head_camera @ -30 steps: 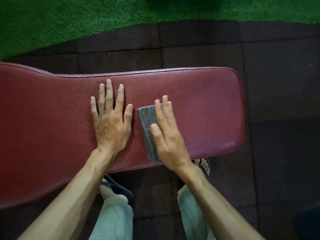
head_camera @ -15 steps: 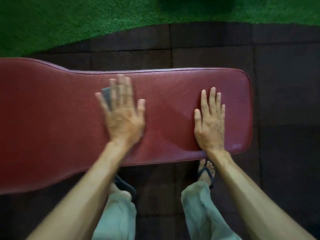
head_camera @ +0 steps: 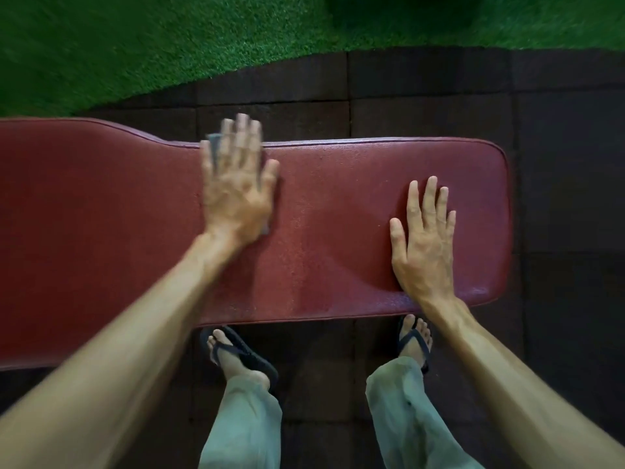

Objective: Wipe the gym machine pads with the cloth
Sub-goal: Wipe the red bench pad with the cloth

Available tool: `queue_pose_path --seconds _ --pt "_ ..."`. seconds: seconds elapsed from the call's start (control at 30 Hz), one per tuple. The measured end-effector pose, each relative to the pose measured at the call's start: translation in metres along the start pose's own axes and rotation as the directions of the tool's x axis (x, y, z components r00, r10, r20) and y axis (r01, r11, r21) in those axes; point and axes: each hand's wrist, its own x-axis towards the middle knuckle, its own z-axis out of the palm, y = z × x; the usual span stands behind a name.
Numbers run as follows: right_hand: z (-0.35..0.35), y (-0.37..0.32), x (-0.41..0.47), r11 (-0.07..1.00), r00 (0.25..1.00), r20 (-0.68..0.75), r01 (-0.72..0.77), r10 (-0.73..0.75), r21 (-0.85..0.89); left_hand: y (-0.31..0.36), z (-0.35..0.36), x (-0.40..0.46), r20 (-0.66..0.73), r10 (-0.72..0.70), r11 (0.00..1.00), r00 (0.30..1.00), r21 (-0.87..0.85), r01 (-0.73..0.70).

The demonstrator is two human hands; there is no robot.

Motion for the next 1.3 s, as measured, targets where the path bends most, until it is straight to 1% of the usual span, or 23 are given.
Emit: queue_pose_path --seconds 0.07,0.1,0.17,0.23,0.3,0.37,0.4,0.43,0.5,0.53,0.6,0.67,0.7,0.8,0.9,0.97,1.0,1.07,1.1,1.17,1.23,1.27,1.3 --pt "0.002 -0.008 0.0 1.0 1.0 0.002 -0.018 0.018 0.006 -0.041 -0.009 -0.021 -0.006 -0.091 0.994 0.996 -0.056 0.091" --pt "0.004 -0.015 0.0 1.0 1.0 0.006 -0.005 0.005 -0.006 -0.048 -0.011 -0.042 -0.005 -0.124 0.99 0.992 -0.073 0.123" --pt "0.012 -0.033 -0.002 0.997 0.998 0.017 0.058 -0.057 -0.053 -0.029 -0.004 -0.093 -0.009 -0.144 0.989 0.99 -0.023 0.143" --pt "0.021 -0.054 -0.004 0.994 0.997 0.012 0.079 -0.079 -0.072 0.009 0.009 -0.128 0.047 -0.009 0.999 0.999 0.039 0.007" --pt "0.028 -0.069 -0.004 0.998 1.0 -0.007 0.028 -0.029 -0.049 0.038 0.017 -0.129 0.079 0.14 0.99 0.987 0.018 -0.141" --pt "0.031 -0.074 -0.001 0.999 1.0 -0.022 -0.008 0.007 -0.044 0.034 0.015 -0.099 0.079 0.235 0.972 0.969 -0.05 -0.232" --pt "0.032 -0.075 -0.001 0.999 0.999 -0.031 -0.013 0.011 -0.052 0.019 0.012 -0.079 0.062 0.256 0.966 0.965 -0.049 -0.254" --pt "0.033 -0.076 -0.002 0.998 0.999 -0.037 -0.018 0.016 -0.055 -0.001 0.006 -0.059 0.037 0.231 0.973 0.972 -0.026 -0.23" --pt "0.037 -0.082 -0.006 0.998 0.998 -0.052 -0.047 0.045 -0.039 -0.056 -0.009 -0.03 0.007 0.048 0.999 0.999 0.008 -0.048" --pt "0.04 -0.089 -0.008 0.997 0.996 -0.065 -0.064 0.062 -0.03 -0.084 -0.016 -0.026 -0.015 -0.045 0.999 0.999 0.016 0.045" --pt "0.047 -0.108 -0.013 0.997 0.995 -0.069 -0.07 0.068 -0.025 -0.127 -0.028 -0.043 -0.035 -0.162 0.987 0.986 0.0 0.162" --pt "0.055 -0.127 -0.019 0.998 0.998 -0.055 -0.037 0.034 -0.046 -0.126 -0.027 -0.085 -0.023 -0.2 0.98 0.979 0.0 0.2" --pt "0.059 -0.135 -0.023 0.998 0.999 -0.046 -0.016 0.013 -0.065 -0.111 -0.022 -0.11 -0.007 -0.18 0.983 0.984 0.022 0.18" --pt "0.066 -0.142 -0.029 0.995 0.999 -0.036 -0.001 -0.002 -0.097 -0.055 -0.003 -0.15 0.065 0.005 1.0 0.998 0.004 -0.005" --pt "0.063 -0.133 -0.027 0.992 0.999 -0.023 0.035 -0.038 -0.119 -0.034 0.001 -0.109 0.072 0.15 0.986 0.986 -0.088 -0.144" --pt "0.06 -0.127 -0.027 0.988 0.997 0.0 0.073 -0.074 -0.139 -0.051 -0.006 -0.066 0.059 0.21 0.977 0.976 -0.051 -0.207" --pt "0.059 -0.125 -0.027 0.987 0.996 0.009 0.086 -0.086 -0.137 -0.068 -0.011 -0.046 0.049 0.193 0.981 0.98 -0.011 -0.192" --pt "0.059 -0.124 -0.027 0.987 0.996 0.013 0.091 -0.091 -0.13 -0.114 -0.022 -0.021 0.014 0.04 0.999 0.999 0.037 -0.04" --pt "0.059 -0.124 -0.027 0.988 0.996 0.01 0.085 -0.084 -0.129 -0.14 -0.027 -0.021 -0.015 -0.042 0.998 0.999 0.035 0.043" --pt "0.06 -0.128 -0.027 0.989 0.998 0.005 0.065 -0.065 -0.133 -0.18 -0.037 -0.046 -0.043 -0.159 0.987 0.986 -0.042 0.158" --pt "0.065 -0.14 -0.029 0.984 0.997 0.017 0.071 -0.069 -0.161 -0.183 -0.037 -0.093 -0.053 -0.247 0.967 0.968 -0.087 0.241" --pt "0.069 -0.15 -0.032 0.98 0.997 0.024 0.081 -0.078 -0.18 -0.17 -0.032 -0.118 -0.047 -0.254 0.966 0.966 -0.059 0.252" --pt "0.074 -0.161 -0.034 0.979 0.997 0.026 0.081 -0.077 -0.19 -0.15 -0.025 -0.139 -0.02 -0.214 0.977 0.977 -0.02 0.214"
